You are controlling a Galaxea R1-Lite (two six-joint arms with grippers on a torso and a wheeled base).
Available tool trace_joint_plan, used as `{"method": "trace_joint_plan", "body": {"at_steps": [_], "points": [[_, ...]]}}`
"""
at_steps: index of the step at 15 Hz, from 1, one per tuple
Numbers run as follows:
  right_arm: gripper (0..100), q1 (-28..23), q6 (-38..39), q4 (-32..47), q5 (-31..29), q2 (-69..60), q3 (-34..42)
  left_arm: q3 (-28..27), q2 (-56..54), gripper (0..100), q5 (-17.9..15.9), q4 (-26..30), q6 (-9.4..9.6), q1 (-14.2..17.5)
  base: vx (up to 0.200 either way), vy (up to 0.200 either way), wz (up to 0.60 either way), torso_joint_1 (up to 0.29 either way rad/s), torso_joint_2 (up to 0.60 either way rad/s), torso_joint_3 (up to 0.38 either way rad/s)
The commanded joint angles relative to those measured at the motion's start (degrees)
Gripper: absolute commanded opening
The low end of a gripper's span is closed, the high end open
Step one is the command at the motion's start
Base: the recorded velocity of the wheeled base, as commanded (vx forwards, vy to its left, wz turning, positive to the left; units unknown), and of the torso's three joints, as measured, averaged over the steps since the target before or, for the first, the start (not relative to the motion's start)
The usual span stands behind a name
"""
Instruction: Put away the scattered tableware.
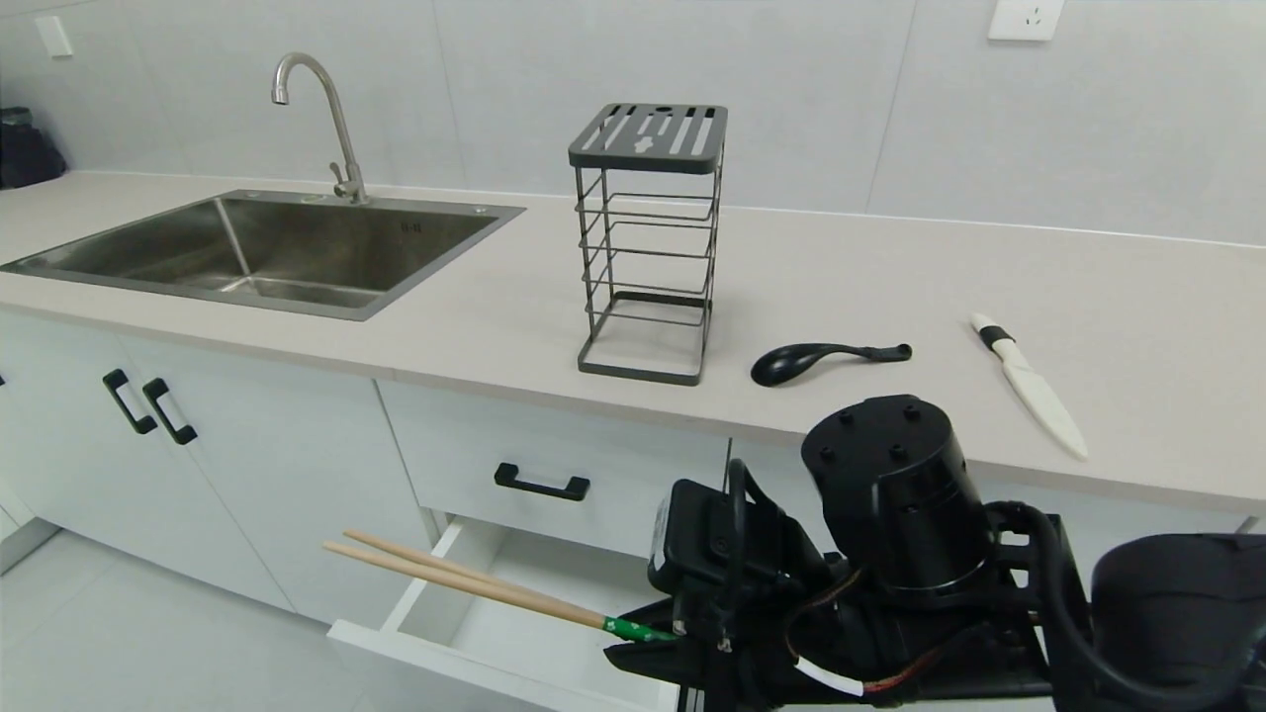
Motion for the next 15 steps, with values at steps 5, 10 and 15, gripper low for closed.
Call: {"method": "trace_joint_plan", "body": {"at_steps": [5, 10, 15], "points": [[0, -0.4, 0.0, 0.1, 0.1, 1.4, -1.4, 0.0, 0.1, 100, 0.0, 0.0, 0.02, 0.0, 0.000, 0.000, 0.00, -0.252, 0.43, 0.181], [0, -1.0, -0.3, 0.2, 0.1, 5.1, -4.2, 0.0, 0.1, 100, 0.0, 0.0, 0.02, 0.0, 0.000, 0.000, 0.00, -0.175, 0.26, 0.119], [0, -1.9, -0.5, 0.0, 0.1, 11.1, -10.1, 0.0, 0.1, 100, 0.0, 0.0, 0.02, 0.0, 0.000, 0.000, 0.00, -0.010, 0.11, 0.043]]}}
